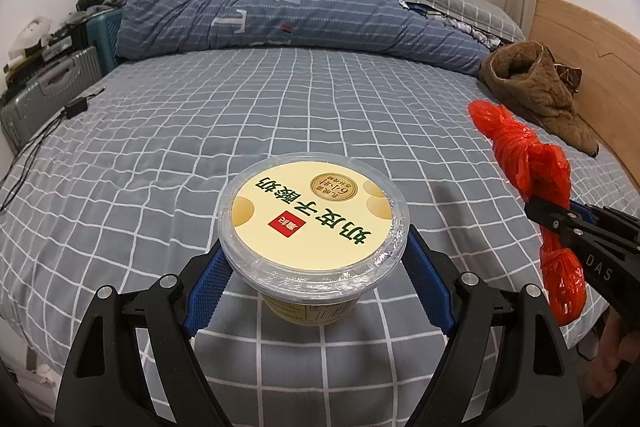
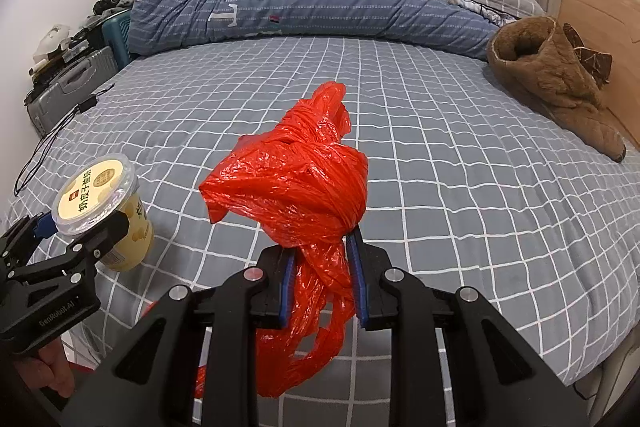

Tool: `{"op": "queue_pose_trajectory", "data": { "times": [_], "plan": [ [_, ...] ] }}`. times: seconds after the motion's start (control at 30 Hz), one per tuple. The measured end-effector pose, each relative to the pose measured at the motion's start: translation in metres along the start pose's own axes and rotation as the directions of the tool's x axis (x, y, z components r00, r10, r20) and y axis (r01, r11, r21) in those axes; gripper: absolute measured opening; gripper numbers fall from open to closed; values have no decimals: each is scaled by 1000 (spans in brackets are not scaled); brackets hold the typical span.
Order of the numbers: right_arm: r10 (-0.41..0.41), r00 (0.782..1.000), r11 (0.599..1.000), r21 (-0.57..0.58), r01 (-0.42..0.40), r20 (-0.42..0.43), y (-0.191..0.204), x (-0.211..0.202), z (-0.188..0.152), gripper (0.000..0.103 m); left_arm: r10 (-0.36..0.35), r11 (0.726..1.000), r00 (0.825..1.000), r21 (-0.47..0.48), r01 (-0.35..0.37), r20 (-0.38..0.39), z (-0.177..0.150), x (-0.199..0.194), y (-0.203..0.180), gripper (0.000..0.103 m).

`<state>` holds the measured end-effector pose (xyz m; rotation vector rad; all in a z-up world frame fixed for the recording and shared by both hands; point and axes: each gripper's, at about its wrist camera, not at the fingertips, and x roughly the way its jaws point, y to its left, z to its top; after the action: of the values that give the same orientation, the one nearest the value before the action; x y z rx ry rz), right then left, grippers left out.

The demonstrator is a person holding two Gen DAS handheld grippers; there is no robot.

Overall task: Collect trash
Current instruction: 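Hold the cup and red bag raised above the bed with both tools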

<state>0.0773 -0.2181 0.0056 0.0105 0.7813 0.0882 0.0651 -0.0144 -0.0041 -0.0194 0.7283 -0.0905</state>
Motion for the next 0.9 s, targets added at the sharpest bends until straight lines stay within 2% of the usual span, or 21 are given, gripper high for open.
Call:
{"op": "queue_pose_trajectory", "data": {
  "times": [0.7, 0.83, 0.9],
  "plan": [
    [-6, 1000, 1000, -1, 6, -2, 0, -33, -25, 22, -14, 1000, 1000, -21, 14, -3, -20, -31, -7, 80],
    [-5, 1000, 1000, 2, 5, 0, 0, -41, -31, 22, 17, 1000, 1000, -3, -17, 13, -25, -41, -10, 80],
    [-4, 1000, 1000, 4, 4, 0, 1, -45, -33, 22, 10, 1000, 1000, -6, -10, 13, -28, -46, -10, 80]
  ]
}}
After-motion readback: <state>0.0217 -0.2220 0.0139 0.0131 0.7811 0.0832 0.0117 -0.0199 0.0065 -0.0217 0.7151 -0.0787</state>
